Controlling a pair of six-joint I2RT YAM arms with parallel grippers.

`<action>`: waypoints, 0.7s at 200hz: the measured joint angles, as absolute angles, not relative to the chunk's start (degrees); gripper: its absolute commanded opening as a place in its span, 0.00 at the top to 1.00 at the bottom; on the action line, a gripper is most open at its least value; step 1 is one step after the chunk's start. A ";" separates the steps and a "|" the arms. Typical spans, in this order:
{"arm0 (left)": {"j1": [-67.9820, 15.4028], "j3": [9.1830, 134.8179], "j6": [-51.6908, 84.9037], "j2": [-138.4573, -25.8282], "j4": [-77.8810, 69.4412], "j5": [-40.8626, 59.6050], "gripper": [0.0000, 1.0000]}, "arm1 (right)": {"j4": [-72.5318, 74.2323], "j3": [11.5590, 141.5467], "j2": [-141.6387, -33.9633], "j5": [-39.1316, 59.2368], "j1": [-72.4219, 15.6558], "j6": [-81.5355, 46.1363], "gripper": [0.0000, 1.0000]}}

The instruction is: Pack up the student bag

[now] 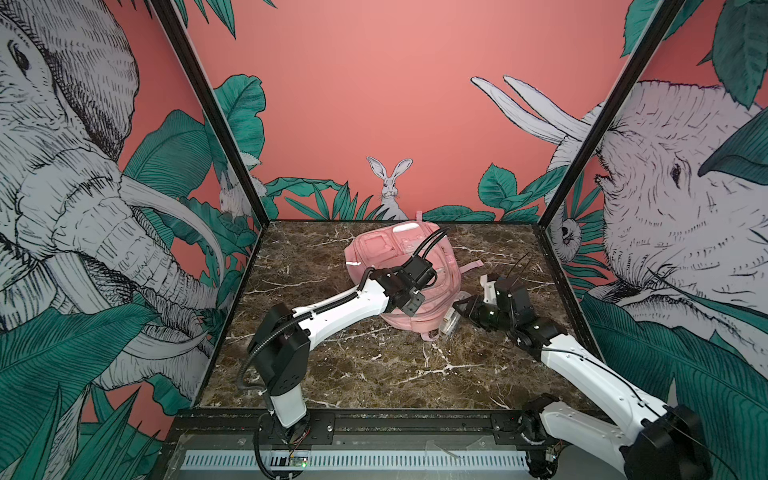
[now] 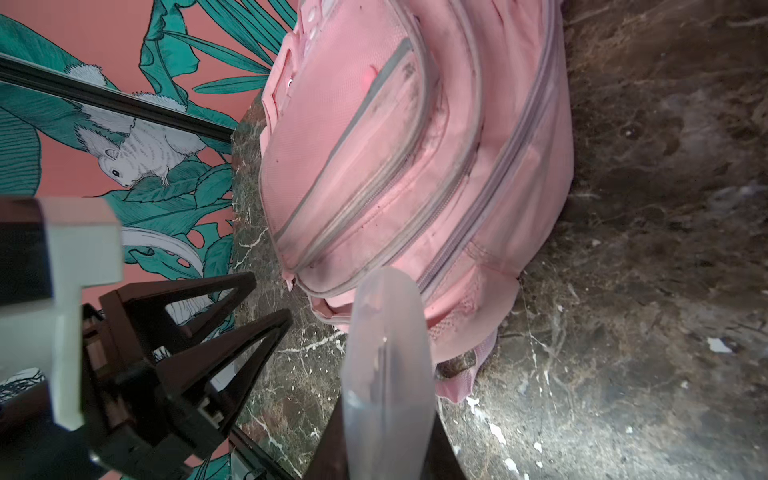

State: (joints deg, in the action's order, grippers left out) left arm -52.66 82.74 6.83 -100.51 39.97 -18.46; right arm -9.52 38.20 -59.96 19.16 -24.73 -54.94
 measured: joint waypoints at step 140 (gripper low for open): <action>-49.76 89.17 -0.62 -110.93 39.07 -19.29 1.00 | -7.51 39.59 -61.91 20.05 -23.18 -54.63 0.90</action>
